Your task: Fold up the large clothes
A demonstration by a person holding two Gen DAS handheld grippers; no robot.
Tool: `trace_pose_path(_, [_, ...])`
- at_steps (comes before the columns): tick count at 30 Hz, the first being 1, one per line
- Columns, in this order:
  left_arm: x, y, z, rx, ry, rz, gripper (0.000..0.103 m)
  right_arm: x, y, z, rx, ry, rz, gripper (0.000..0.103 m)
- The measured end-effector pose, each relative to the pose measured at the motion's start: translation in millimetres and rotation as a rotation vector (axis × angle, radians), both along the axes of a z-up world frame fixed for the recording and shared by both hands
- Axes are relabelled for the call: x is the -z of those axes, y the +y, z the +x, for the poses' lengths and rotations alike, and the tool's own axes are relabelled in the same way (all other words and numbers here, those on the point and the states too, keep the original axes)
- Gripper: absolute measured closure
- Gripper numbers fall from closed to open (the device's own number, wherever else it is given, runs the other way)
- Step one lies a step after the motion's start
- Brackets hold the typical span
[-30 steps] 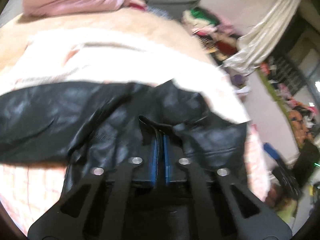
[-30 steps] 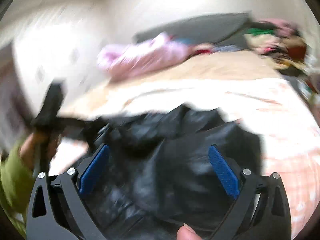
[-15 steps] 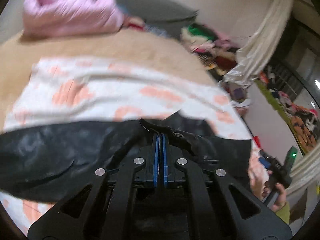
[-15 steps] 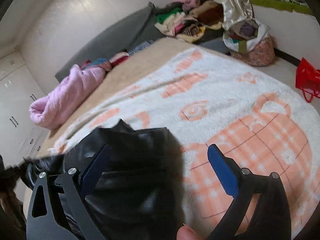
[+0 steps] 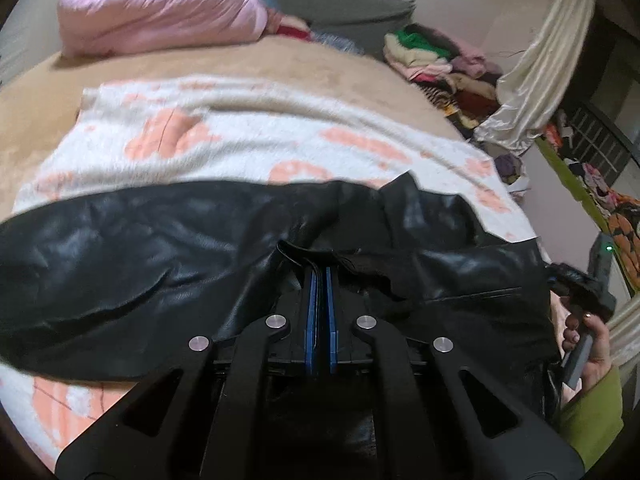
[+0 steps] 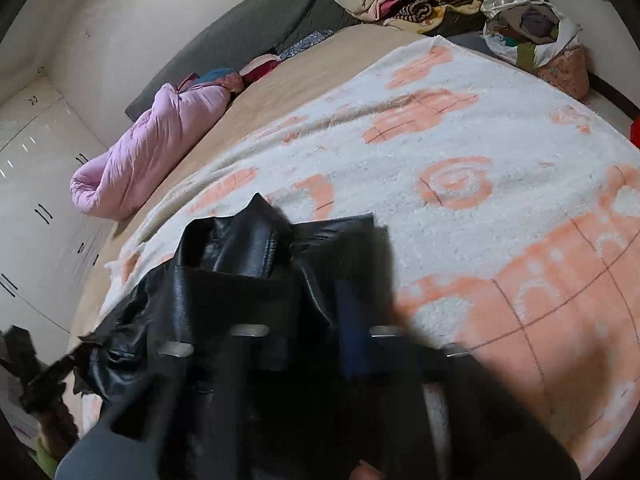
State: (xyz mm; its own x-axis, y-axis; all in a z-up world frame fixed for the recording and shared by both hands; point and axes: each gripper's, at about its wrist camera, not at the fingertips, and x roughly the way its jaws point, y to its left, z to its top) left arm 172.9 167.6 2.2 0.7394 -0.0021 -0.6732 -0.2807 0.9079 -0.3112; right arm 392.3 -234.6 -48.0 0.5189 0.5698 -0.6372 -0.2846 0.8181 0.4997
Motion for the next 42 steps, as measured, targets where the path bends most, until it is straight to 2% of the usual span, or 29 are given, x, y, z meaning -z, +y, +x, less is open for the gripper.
trace_pose_path(2, [-3.8,-2.1,1.9,0.002,-0.01,0.014,0.103,-5.2,-15.9,1.3,0.046,-0.014,0.034,0.097])
trace_pose_path(4, [1.7,-1.9,6.4,0.01,-0.002,0.005,0.103,-1.5,-37.0,4.2,0.106,0.009,0.068,0.098])
trace_pose_path(7, [19.6,-4.8,16.1,0.018,0.044,0.014,0.103,14.5,-39.9,8.8,0.149,0.045,-0.004,0.098])
trace_pose_path(10, [41.6,0.5,19.5,-0.004,0.09,0.002,0.101,26.3,-42.0,12.8,0.182,0.093,-0.006,0.093])
trace_pose_path(13, [44.7,1.7,17.3,-0.005,0.088,0.009,0.098,31.1,-47.2,12.6,0.202,0.105,-0.014,0.081])
trace_pose_path(14, [43.3,1.0,17.0,-0.002,0.088,0.014,0.098,30.5,-48.4,12.0,0.207,0.108,-0.021,0.071])
trace_pose_path(15, [41.6,-0.2,16.8,0.002,0.086,0.021,0.098,28.0,-50.3,10.1,0.211,0.108,-0.025,0.066])
trace_pose_path(16, [39.6,-0.2,16.4,0.003,0.081,0.021,0.098,24.3,-52.2,7.4,0.213,0.1,-0.024,0.064])
trace_pose_path(19, [34.8,1.8,12.7,0.002,0.059,0.0,0.098,-0.5,-50.2,-5.8,0.206,0.008,-0.075,0.051])
trace_pose_path(22, [31.0,3.7,8.4,-0.012,0.052,-0.003,0.097,-33.0,-35.7,-33.2,0.153,-0.156,-0.158,0.043])
trace_pose_path(24, [26.4,4.8,4.1,-0.033,0.05,0.014,0.087,-44.7,-22.0,-50.6,0.094,-0.232,-0.202,0.042])
trace_pose_path(28, [3.9,1.3,-10.3,-0.076,0.018,0.084,0.084,-48.7,10.5,-75.9,-0.059,-0.277,-0.241,0.042])
trace_pose_path(31, [-10.9,-15.0,-10.6,-0.043,0.005,0.133,0.079,-43.2,41.1,-88.4,-0.163,-0.264,-0.28,0.042])
trace_pose_path(34, [-10.1,-44.0,4.2,0.044,0.038,0.172,0.071,-41.6,60.5,-98.0,-0.206,-0.265,-0.331,0.039])
trace_pose_path(35, [-4.7,-56.1,12.3,0.08,0.065,0.19,0.067,-39.7,65.2,-100.1,-0.219,-0.255,-0.341,0.035])
trace_pose_path(36, [1.2,-62.3,17.5,0.095,0.088,0.207,0.059,-37.8,67.1,-101.2,-0.22,-0.246,-0.345,0.032])
trace_pose_path(38, [23.5,-68.7,31.7,0.094,0.179,0.253,0.055,-30.4,64.7,-102.2,-0.196,-0.213,-0.376,0.031])
trace_pose_path(40, [42.6,-63.8,38.3,0.071,0.25,0.242,0.055,-19.6,59.5,-100.9,-0.175,-0.167,-0.414,0.029])
trace_pose_path(42, [61.5,-53.7,39.8,0.053,0.285,0.212,0.047,-3.9,50.9,-94.5,-0.142,-0.107,-0.466,0.029])
